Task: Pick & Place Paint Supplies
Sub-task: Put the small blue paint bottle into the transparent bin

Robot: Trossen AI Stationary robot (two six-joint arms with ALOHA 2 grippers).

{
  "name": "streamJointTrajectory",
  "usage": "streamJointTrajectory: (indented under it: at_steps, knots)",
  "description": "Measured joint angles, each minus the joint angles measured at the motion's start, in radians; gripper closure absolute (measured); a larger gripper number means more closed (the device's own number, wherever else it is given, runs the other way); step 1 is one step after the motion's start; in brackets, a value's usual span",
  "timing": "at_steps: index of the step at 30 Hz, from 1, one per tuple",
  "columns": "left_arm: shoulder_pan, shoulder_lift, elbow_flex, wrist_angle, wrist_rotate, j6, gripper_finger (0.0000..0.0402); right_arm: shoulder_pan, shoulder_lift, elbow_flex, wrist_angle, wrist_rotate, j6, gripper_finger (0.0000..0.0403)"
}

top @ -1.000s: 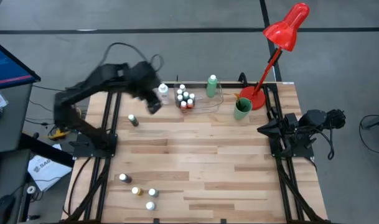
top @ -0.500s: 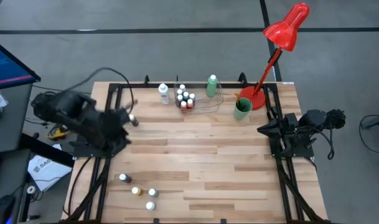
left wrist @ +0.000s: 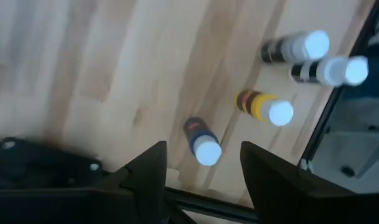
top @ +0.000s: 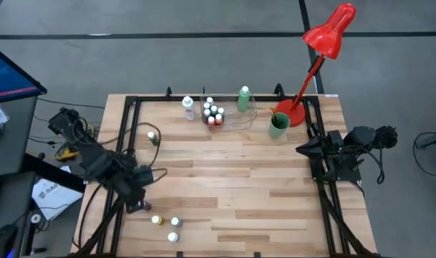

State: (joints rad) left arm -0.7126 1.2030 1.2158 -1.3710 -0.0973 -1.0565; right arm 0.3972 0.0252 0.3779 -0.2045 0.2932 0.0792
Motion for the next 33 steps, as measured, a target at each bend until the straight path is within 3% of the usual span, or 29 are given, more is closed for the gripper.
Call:
streamJointTrajectory:
  at_steps: [8, 12, 20, 33]
  knots:
    - [-0.111, 0.0, -0.165, 0.106, 0.0, -0.141, 0.0142, 0.0, 0.0, 0.0, 0.0, 0.0, 0.0, 0.0381]
    - [-0.183, 0.0, -0.229, 0.215, 0.051, -0.159, 0.0123, 0.0, 0.0, 0.0, 0.0, 0.0, 0.0, 0.0381]
    - [-0.272, 0.0, -0.323, 0.285, 0.033, -0.285, 0.0121, 0.0, 0.0, 0.0, 0.0, 0.0, 0.0, 0.0381]
    - [-0.281, 0.0, -0.395, 0.369, -0.049, -0.284, 0.0121, 0.0, 0.0, 0.0, 0.0, 0.0, 0.0, 0.0381]
